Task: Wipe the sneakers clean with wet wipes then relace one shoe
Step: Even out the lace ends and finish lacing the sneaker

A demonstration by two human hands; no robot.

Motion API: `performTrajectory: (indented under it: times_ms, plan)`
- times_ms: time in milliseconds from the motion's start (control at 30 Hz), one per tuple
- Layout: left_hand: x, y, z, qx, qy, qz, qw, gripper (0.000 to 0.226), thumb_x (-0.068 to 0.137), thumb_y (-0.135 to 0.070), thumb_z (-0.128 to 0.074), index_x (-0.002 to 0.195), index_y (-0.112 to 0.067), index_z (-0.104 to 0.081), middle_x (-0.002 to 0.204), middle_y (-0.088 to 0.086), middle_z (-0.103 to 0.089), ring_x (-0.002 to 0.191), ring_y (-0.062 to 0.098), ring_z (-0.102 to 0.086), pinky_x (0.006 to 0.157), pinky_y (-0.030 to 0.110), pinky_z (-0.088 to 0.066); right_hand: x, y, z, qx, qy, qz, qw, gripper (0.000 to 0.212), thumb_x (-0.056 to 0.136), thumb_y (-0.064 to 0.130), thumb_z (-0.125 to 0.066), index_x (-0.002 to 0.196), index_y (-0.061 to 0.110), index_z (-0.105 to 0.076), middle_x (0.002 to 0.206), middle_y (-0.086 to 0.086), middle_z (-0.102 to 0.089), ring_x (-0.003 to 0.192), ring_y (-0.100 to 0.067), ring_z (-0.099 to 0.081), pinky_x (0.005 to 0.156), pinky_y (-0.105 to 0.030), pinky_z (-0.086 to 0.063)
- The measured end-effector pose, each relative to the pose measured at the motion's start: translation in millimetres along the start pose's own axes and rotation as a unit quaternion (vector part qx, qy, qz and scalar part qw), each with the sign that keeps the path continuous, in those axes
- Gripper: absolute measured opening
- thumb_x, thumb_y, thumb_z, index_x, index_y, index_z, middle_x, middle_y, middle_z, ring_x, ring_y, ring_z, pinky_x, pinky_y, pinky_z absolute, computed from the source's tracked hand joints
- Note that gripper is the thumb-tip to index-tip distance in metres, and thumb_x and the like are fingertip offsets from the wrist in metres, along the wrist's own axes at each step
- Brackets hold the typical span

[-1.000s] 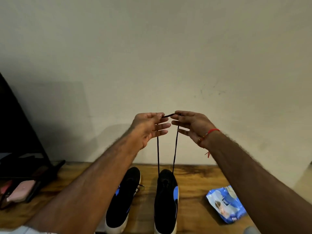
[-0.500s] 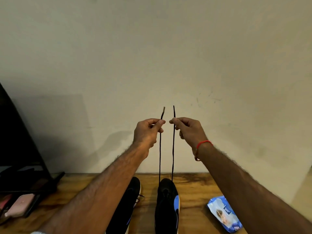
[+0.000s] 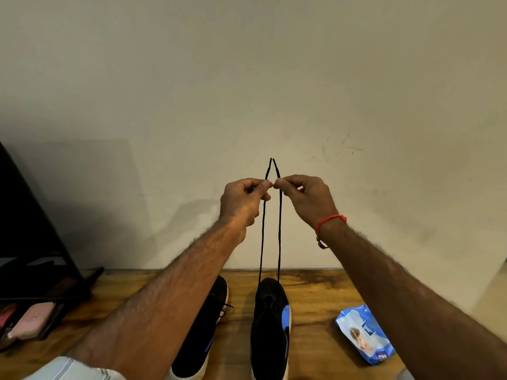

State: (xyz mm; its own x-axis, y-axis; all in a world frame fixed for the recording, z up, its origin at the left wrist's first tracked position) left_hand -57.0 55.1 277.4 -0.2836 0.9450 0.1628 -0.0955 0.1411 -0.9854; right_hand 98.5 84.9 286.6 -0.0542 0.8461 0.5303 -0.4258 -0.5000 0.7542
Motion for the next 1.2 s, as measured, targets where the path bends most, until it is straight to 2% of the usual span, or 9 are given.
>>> performTrajectory:
  times_ms: [100,233,400,533,700,867,933,1067,1200]
  plan:
    - [0.8,1.3,0.3,0.008,-0.001,-0.010,1.000,0.012,0.095,-0.032,-0.071,0.098,-0.023,-0.077,0.077,-0.002,-0.072,0.043,0.009,-0.037,0.041,0.022,-0.031,1.5,-1.5,-0.6,-0.022,-0.001,0.016,1.000,0.020,0.096,0.034,-0.063,0.092,0.022,-0.078,0.077,0.023,-0.065,0.080,0.007,-0.061,0.070,-0.005,-0.041]
    - [1.6,11.2,12.6,0.083,-0.025,-0.086,0.993,0.016,0.099,-0.034,-0.065,0.106,-0.021,-0.071,0.077,-0.006,-0.074,0.040,0.007,-0.052,0.041,0.023,-0.044,-0.2,-28.5,0.6,0.064,0.014,-0.047,0.997,0.015,0.096,0.022,-0.064,0.093,0.013,-0.075,0.081,0.001,-0.072,0.077,-0.014,-0.070,0.072,-0.031,-0.061]
    - [-12.8,64.6,41.2,0.336,-0.066,-0.197,0.919,0.021,0.101,-0.041,-0.059,0.114,-0.029,-0.070,0.095,-0.016,-0.072,0.062,0.007,-0.067,0.059,0.031,-0.059,-27.3,-90.3,-2.1,0.047,0.053,-0.118,0.991,0.024,0.096,0.001,-0.056,0.108,0.013,-0.073,0.090,-0.007,-0.073,0.061,-0.013,-0.063,0.060,-0.036,-0.062]
    - [-31.6,157.4,49.6,0.469,0.005,-0.150,0.871,0.018,0.101,-0.037,-0.056,0.110,-0.030,-0.070,0.099,-0.010,-0.070,0.086,0.010,-0.065,0.074,0.033,-0.057,-64.7,-143.7,-24.8,-0.104,0.158,-0.117,0.975,0.025,0.096,0.009,-0.057,0.104,0.023,-0.076,0.091,0.007,-0.072,0.068,0.007,-0.057,0.062,-0.002,-0.040]
    - [-57.7,256.4,49.8,0.557,0.127,-0.009,0.821,0.015,0.101,-0.034,-0.054,0.110,-0.027,-0.064,0.106,-0.004,-0.062,0.093,0.020,-0.065,0.073,0.039,-0.058,-115.7,-206.0,-60.1,-0.103,0.239,-0.182,0.948,0.012,0.093,0.022,-0.067,0.097,0.018,-0.078,0.083,0.012,-0.069,0.077,-0.001,-0.060,0.065,-0.008,-0.040]
    - [-63.4,286.3,35.3,0.681,0.283,0.104,0.668,0.030,0.100,-0.021,-0.050,0.126,-0.026,-0.063,0.126,0.005,-0.061,0.111,0.028,-0.063,0.081,0.038,-0.047,-141.9,-240.5,-86.9,-0.089,0.282,-0.211,0.932,0.016,0.090,0.016,-0.072,0.076,0.026,-0.071,0.075,0.009,-0.070,0.069,-0.003,-0.060,0.070,-0.023,-0.046]
    - [-58.4,276.7,27.5,0.679,0.242,0.073,0.690,0.026,0.103,-0.026,-0.046,0.124,-0.026,-0.061,0.123,0.006,-0.062,0.110,0.028,-0.063,0.077,0.038,-0.043,-139.1,-238.8,-95.3,-0.072,0.303,-0.215,0.926,0.011,0.091,0.011,-0.068,0.084,0.019,-0.072,0.077,0.005,-0.072,0.071,-0.004,-0.064,0.071,-0.021,-0.050]
    - [-50.3,270.4,18.0,0.539,0.171,0.053,0.823,0.040,0.095,-0.068,-0.047,0.107,-0.035,-0.066,0.096,-0.008,-0.067,0.089,0.016,-0.067,0.070,0.032,-0.055,-133.1,-243.8,-101.2,-0.021,0.276,-0.228,0.933,0.010,0.091,0.012,-0.069,0.097,0.017,-0.075,0.083,0.003,-0.074,0.063,0.006,-0.061,0.058,-0.009,-0.044]
    - [-57.1,284.1,11.2,0.488,0.199,0.092,0.845,0.044,0.084,-0.072,-0.061,0.107,-0.035,-0.069,0.093,-0.014,-0.066,0.085,0.006,-0.065,0.071,0.034,-0.061,-139.0,-243.7,-108.2,0.022,0.261,-0.266,0.928,0.010,0.087,0.013,-0.073,0.095,0.019,-0.076,0.082,0.004,-0.075,0.068,0.002,-0.064,0.058,-0.020,-0.050]
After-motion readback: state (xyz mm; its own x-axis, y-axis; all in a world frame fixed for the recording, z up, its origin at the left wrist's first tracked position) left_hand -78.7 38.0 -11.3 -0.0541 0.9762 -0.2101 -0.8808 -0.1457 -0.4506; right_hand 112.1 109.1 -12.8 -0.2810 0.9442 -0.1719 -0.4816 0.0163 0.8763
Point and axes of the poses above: each hand's wrist, its own x-axis towards the middle knuckle, its own z-axis out of the back of the hand, y = z × x, the point moved 4 cm from there along x, towards the middle knuckle
